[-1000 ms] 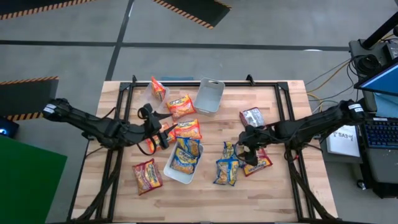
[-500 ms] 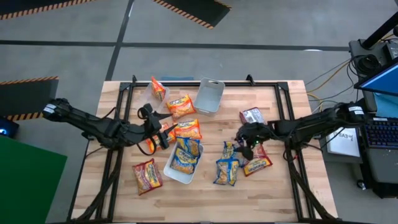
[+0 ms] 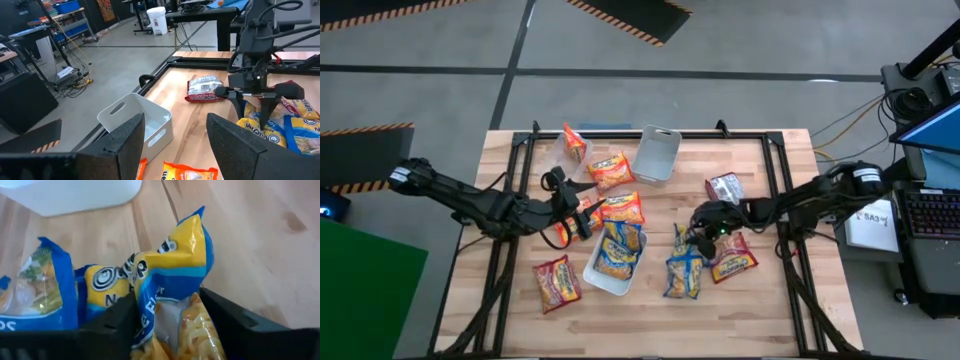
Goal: Sort Maruchan noodles
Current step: Put the blue noodle pack into the white bin
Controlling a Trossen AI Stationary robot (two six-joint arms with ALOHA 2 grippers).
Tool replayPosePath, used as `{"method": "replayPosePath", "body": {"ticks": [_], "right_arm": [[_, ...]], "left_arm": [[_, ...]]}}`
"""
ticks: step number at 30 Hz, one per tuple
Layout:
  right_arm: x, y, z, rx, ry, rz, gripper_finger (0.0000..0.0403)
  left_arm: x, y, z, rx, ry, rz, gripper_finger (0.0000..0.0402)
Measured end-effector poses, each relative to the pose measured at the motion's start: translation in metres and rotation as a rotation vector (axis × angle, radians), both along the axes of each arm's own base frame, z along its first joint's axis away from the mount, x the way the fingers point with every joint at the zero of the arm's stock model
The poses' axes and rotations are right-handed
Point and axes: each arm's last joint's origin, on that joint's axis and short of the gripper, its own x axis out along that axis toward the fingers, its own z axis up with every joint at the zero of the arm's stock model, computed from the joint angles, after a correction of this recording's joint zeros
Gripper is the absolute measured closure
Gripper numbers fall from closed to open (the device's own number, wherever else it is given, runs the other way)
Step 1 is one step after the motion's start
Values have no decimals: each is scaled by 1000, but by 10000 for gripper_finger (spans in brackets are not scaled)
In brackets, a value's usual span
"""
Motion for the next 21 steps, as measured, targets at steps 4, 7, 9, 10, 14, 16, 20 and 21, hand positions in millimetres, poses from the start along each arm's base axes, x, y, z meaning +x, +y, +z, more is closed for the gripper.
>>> {"method": "replayPosePath", "body": {"ticks": [4,7,9,10,14,16,20,21], "right_arm": [[7,0,6,0,-22,-2,292],[10,0,10,0,-38,-2,342],[11,0,12,0,-47,-2,368],[12,0,13,0,-51,-2,378],[13,0,17,-3,-66,-1,388],[15,0,21,-6,-77,-1,387],[20,-1,36,-11,-142,-5,389],[22,-1,41,-11,-161,-5,389]], "left_arm": [[0,0,0,-1,0,0,206],[0,0,0,0,0,0,206],[0,0,-1,2,3,0,206],[0,0,-2,4,6,0,206],[0,0,-4,8,15,0,206],[-1,0,-4,8,16,0,206],[-1,0,-4,7,12,0,206],[-1,0,-3,6,11,0,206]]}}
